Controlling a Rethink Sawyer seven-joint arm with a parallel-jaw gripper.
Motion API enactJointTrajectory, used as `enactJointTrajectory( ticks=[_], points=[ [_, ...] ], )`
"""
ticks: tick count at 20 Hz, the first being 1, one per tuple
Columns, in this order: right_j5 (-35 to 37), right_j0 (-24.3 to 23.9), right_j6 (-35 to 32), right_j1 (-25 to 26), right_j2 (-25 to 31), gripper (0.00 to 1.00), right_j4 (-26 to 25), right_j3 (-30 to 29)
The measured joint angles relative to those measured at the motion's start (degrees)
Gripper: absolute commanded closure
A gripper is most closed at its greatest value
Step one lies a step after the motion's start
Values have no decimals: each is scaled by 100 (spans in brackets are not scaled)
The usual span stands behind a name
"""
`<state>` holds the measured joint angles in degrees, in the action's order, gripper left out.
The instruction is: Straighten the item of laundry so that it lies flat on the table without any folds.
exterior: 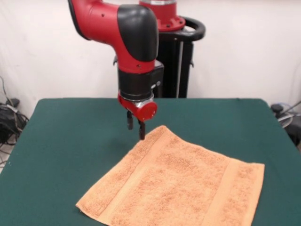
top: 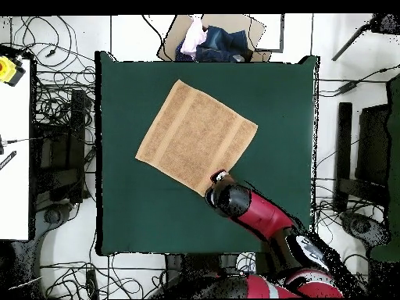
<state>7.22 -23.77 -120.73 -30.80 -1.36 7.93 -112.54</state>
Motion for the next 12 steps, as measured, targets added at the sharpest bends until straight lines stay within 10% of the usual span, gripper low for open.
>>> enactJointTrajectory(
  ticks=[12],
  points=[
    [1343, 964, 0, 115, -871, 0, -53, 1369]
  ],
)
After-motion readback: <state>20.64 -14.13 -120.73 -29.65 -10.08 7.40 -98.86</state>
